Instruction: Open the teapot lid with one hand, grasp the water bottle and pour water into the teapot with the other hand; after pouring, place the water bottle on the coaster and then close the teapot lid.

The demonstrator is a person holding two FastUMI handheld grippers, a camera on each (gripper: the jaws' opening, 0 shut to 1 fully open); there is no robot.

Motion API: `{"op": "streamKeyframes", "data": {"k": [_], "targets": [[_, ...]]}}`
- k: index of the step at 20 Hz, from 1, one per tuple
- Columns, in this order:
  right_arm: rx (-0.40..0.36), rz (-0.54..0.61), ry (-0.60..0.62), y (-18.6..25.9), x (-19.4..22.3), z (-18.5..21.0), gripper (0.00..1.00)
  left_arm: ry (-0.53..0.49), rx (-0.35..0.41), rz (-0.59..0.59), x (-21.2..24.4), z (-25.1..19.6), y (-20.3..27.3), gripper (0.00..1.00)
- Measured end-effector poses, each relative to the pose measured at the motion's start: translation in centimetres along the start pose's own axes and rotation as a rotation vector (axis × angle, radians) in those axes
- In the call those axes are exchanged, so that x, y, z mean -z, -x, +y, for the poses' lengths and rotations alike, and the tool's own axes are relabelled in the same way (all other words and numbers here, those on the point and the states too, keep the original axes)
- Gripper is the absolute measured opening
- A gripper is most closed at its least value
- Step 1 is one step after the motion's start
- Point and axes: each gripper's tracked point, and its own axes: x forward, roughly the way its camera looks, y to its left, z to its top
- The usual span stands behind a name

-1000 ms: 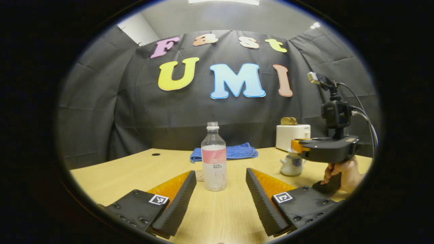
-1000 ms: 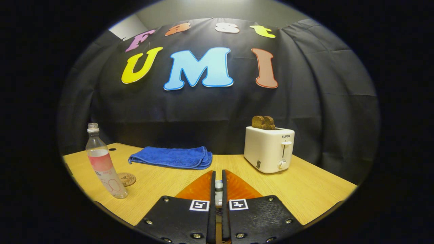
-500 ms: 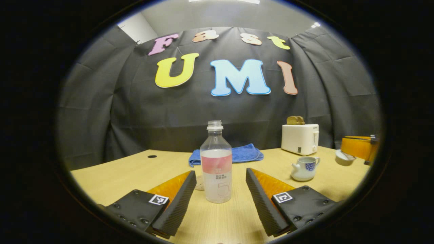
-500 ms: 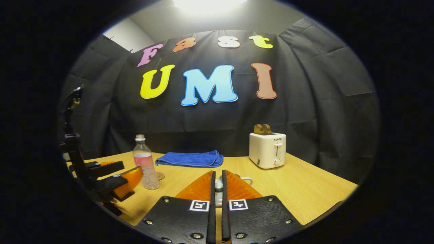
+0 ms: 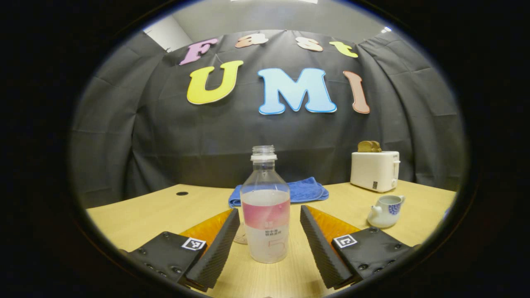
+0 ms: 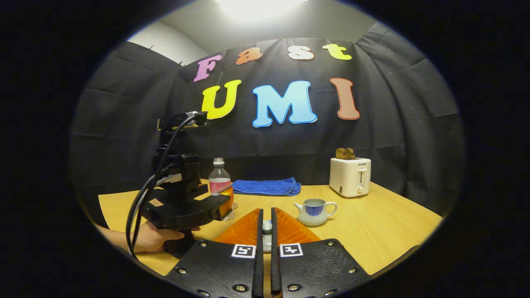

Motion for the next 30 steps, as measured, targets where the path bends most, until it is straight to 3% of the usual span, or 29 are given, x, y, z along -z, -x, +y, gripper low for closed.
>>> {"op": "streamKeyframes", "data": {"k": [9,11,18,26,30], "targets": [[0.005,0.042,-0.008,0.5,2.0,-0.3,0.07,0.002,0.016,-0.005,-0.3,-0.3,-2.9,1.00],[0.005,0.044,-0.014,0.8,2.3,-0.5,0.07,0.001,0.013,-0.001,-0.2,-0.2,-3.1,0.89],[0.024,0.054,0.007,1.5,2.9,-2.0,0.07,0.001,0.014,-0.001,-0.4,-0.2,-2.0,0.85],[0.056,0.062,-0.020,2.1,3.4,-4.8,0.07,-0.126,0.112,-0.015,-0.9,-4.3,-1.1,0.85],[0.065,0.074,-0.027,2.5,3.7,-5.5,0.07,-0.296,0.104,-0.031,-1.6,-5.2,-1.4,0.84]]}}
